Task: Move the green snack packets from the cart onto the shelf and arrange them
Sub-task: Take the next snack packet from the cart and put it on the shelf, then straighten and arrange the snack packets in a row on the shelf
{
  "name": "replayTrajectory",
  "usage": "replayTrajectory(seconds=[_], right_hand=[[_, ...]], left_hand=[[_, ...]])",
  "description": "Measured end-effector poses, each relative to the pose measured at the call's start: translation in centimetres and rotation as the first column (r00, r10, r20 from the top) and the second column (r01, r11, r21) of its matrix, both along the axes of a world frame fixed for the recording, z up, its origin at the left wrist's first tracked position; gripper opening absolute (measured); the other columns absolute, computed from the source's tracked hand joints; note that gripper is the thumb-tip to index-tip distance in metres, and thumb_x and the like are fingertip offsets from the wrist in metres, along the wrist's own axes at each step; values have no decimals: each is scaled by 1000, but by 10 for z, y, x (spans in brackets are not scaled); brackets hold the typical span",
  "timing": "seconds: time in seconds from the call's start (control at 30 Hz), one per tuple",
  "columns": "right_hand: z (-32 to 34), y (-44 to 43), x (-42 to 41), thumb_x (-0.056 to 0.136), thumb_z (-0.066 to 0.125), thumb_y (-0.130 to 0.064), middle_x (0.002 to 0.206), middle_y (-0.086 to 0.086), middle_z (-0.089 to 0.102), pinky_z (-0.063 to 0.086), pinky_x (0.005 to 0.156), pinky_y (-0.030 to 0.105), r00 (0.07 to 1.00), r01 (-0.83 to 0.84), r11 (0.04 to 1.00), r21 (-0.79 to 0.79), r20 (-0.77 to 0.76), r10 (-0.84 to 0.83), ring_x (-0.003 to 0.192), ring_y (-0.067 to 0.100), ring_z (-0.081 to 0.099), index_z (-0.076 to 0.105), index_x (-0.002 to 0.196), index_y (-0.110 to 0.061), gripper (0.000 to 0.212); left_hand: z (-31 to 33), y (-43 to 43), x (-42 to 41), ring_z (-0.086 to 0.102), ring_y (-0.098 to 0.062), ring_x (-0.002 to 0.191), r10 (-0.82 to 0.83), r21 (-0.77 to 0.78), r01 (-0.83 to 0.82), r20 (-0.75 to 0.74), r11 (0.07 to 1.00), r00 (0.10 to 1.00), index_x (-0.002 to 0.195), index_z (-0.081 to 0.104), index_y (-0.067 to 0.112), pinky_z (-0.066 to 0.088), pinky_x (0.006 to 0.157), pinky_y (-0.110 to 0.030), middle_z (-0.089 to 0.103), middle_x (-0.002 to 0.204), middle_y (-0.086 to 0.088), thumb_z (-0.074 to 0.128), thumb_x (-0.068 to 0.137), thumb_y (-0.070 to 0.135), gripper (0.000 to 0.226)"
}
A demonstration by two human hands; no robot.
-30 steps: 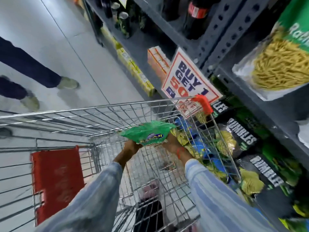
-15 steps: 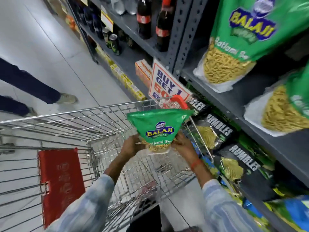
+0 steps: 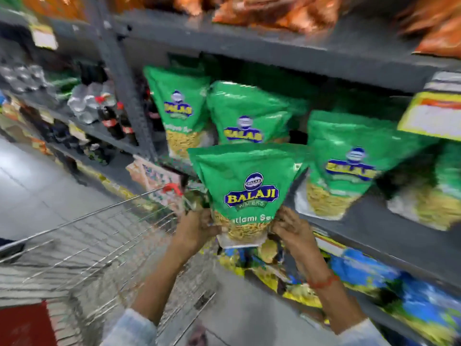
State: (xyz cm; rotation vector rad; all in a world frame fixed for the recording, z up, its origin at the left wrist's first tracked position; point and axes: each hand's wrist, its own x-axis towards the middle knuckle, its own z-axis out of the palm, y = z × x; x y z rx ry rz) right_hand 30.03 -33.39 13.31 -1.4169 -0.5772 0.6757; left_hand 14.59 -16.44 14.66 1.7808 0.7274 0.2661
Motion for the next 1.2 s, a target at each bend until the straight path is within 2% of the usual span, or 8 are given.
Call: replayTrajectory(seconds=[0.27,0.43,0.63,0.83,0.97,1.03,1.1,1.2], right_hand=[[15,-170,50,81,48,20,95,-13,68,50,68,6,950,303,951,-61,99,-296,70,-15,62,54,102,-16,42],[23,-240,73,89,48,5,96,-19,73,52,73,11,894,440,897,-38,110,-434,97,-6,63,61,101,-30,39],[25,-267,127,85,49,7,112,14,66,51,85,28,807,582,812,30,95,-582,113,30,58,58,111,-9,32],[17,-253,161,86,48,5,125,21,56,56,77,20,706,705,701,104,-17,-708,114,35,54,51,119,-2,34],[4,-244,147,94,40,1,130,13,52,45,102,45,606,790,590,167,-62,-793,124,32,48,43,128,-6,35],[1,-237,141,96,37,-4,124,7,53,43,103,46,491,854,489,179,35,-870,121,27,50,42,126,-11,32],[3,-230,139,96,38,-13,123,8,51,44,101,44,349,905,368,212,124,-929,118,23,50,44,124,-12,29],[6,-229,140,92,37,-27,119,-4,50,43,98,34,224,911,308,274,298,-928,115,20,49,45,121,-21,31]], left_hand=[[7,-135,92,67,-9,95,-273,89,272,5,958,962,92,69,30,56,83,-40,75,95,3,79,53,56,48],[14,-198,145,70,-5,82,-373,142,368,9,919,928,84,71,30,58,72,-35,77,92,3,77,71,31,14],[9,-232,220,63,-29,61,-415,279,399,-1,874,910,70,55,5,41,56,-39,60,64,-23,68,68,54,52],[-31,-222,286,67,-19,82,-451,225,421,102,879,887,89,64,11,54,76,-52,74,87,-10,62,64,60,55],[-10,-237,266,59,-15,61,-423,307,374,109,875,900,114,56,13,49,61,-41,67,72,-15,63,81,41,45],[-10,-253,253,64,-20,87,-382,379,300,162,875,910,144,21,15,50,76,-39,64,113,-22,56,87,39,70],[-12,-267,243,28,-19,140,-377,542,184,271,820,885,147,-4,20,27,113,-32,16,158,-6,47,91,39,78],[-13,-286,250,-1,-14,147,-507,788,39,356,614,785,146,-6,16,4,121,-31,-15,158,6,40,95,32,71]])
